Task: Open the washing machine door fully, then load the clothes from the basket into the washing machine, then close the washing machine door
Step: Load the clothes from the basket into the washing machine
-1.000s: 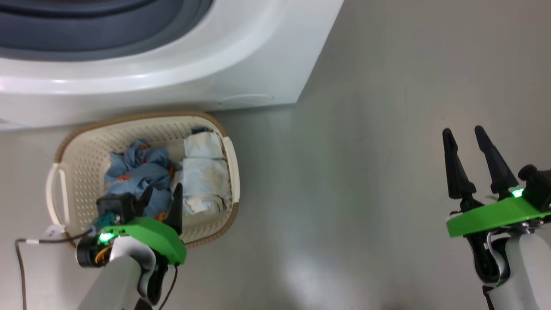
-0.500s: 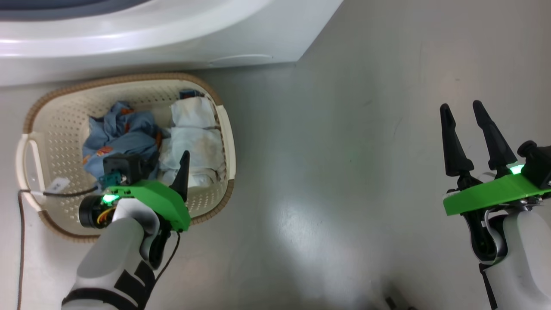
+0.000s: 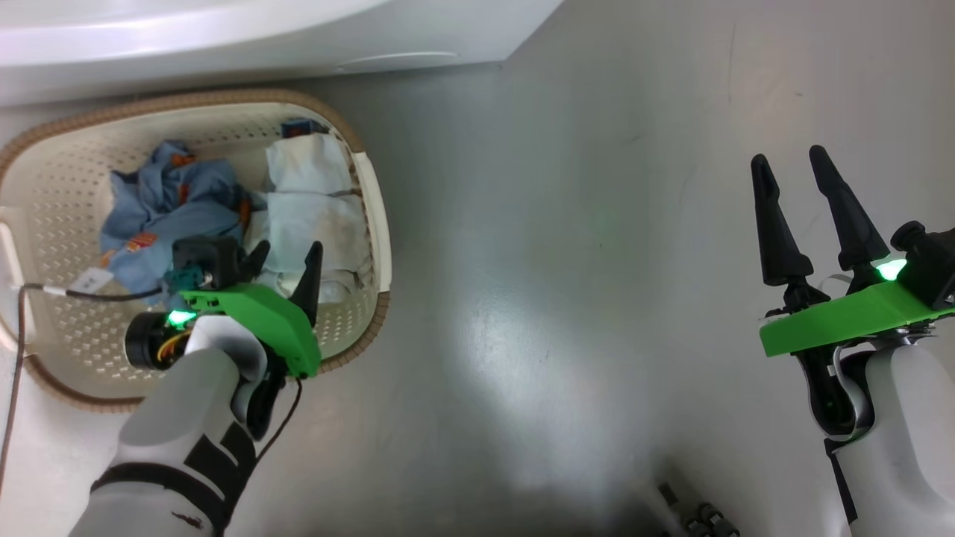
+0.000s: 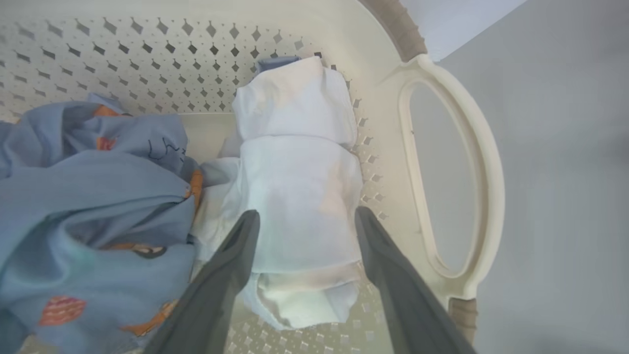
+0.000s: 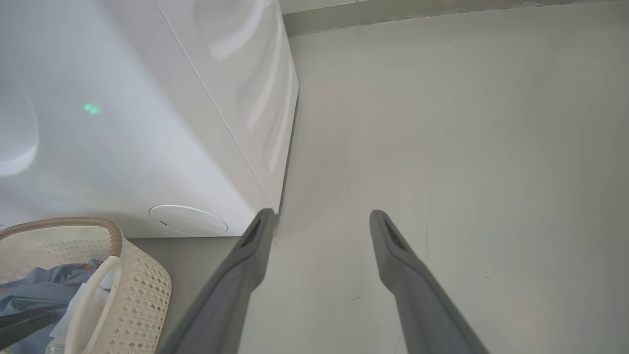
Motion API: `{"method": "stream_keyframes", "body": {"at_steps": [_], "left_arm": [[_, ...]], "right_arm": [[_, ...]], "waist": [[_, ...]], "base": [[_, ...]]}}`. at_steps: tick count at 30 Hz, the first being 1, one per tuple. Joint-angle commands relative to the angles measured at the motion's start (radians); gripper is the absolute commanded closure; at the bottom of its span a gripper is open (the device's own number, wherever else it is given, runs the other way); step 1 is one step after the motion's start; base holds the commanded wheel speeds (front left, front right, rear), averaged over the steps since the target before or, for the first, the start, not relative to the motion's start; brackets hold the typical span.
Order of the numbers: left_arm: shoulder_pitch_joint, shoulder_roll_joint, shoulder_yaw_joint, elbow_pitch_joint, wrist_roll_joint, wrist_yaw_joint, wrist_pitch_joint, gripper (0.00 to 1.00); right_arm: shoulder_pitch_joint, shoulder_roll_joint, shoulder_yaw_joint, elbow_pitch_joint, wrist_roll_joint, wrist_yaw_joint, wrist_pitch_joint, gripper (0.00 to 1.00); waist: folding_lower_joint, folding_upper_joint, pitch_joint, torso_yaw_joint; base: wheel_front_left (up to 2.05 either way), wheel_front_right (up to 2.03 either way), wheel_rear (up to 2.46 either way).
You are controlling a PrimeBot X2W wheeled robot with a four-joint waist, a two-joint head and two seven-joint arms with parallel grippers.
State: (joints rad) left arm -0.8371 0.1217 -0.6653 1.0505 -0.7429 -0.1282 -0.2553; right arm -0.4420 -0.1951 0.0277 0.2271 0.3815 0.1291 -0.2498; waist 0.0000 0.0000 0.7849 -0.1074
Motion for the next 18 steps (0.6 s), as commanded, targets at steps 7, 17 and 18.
{"method": "stream_keyframes", "body": {"at_steps": [7,17,18], "left_arm": [[-0.031,0.055,-0.061,0.031,-0.083,-0.002,-0.006,0.0],[-0.092,0.085,-0.162,0.061,-0.192,-0.002,0.018,0.0],[-0.097,0.086,-0.169,0.065,-0.2,-0.002,0.018,0.0]], "right_arm": [[0.012,-0.009,0.032,-0.036,0.012,0.002,-0.012,0.0],[0.001,-0.007,0.044,-0.057,0.016,0.002,-0.012,0.0],[0.001,-0.008,0.043,-0.059,0.016,0.002,-0.012,0.0]], "waist": [[0.0,0.0,0.039,-0.028],[0.0,0.0,0.078,-0.055],[0.0,0.0,0.079,-0.056]], "base": [[0.0,0.0,0.0],[0.0,0.0,0.0],[0.0,0.0,0.0]]}}
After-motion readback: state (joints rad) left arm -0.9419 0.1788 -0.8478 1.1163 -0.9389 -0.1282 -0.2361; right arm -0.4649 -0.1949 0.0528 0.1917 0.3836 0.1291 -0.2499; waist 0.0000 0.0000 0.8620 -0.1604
